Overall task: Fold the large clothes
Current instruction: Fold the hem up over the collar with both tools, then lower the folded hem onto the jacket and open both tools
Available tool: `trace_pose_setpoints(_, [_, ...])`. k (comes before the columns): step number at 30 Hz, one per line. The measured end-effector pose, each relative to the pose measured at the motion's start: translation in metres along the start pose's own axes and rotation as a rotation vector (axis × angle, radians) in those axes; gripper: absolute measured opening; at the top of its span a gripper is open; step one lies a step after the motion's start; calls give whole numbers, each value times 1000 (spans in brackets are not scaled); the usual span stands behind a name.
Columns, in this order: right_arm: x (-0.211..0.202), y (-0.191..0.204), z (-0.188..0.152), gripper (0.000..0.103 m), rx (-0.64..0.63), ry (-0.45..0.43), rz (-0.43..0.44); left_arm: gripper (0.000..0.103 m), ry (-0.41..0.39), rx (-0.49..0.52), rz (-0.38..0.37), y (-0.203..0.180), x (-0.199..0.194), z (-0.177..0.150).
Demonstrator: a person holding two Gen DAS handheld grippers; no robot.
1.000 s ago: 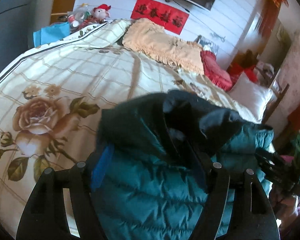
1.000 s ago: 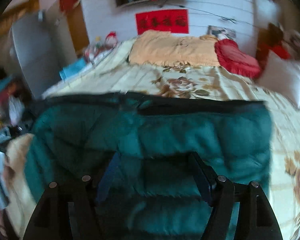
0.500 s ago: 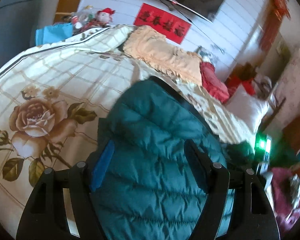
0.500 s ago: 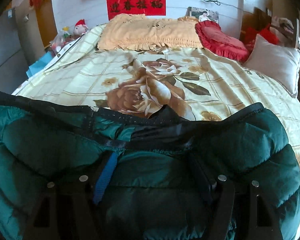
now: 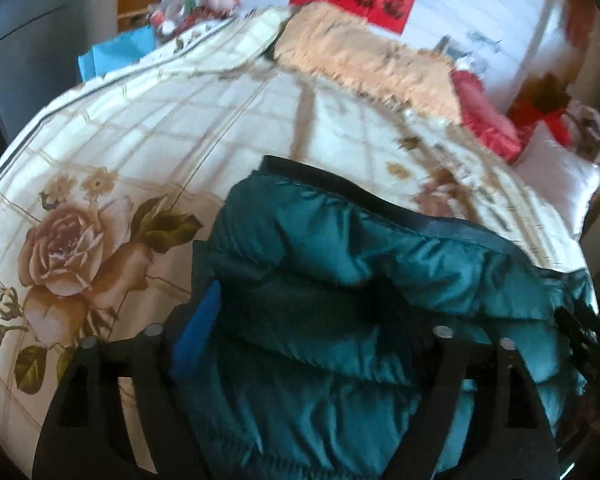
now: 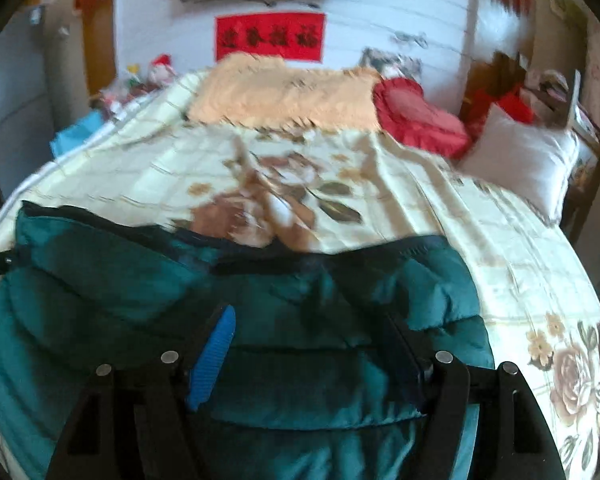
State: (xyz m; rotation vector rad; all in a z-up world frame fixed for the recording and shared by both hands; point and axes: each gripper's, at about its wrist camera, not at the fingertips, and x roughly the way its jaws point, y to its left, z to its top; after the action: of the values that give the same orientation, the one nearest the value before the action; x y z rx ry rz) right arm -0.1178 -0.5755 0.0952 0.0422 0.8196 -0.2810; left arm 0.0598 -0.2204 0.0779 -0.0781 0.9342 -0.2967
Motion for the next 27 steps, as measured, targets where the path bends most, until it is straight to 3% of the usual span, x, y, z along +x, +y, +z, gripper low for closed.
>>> trace_pose_setpoints(4, [26, -18, -4, 72, 85, 50, 44, 85, -2, 13, 10, -2, 14, -1])
trace_pose_setpoints(13, [42, -19, -5, 73, 96, 56, 42, 90, -3, 26, 24, -5, 28, 0])
trace_pose_setpoints(16, [25, -16, -6, 73, 79, 45, 15, 90, -10, 35, 31, -6, 29, -1])
trace_pose_setpoints(22, [-39, -14, -25, 74, 32, -29, 69, 91, -15, 38, 41, -8, 30, -1])
trace_pose_setpoints(27, [-37, -24, -45, 75, 32, 5, 58, 91, -18, 39, 42, -8, 30, -2])
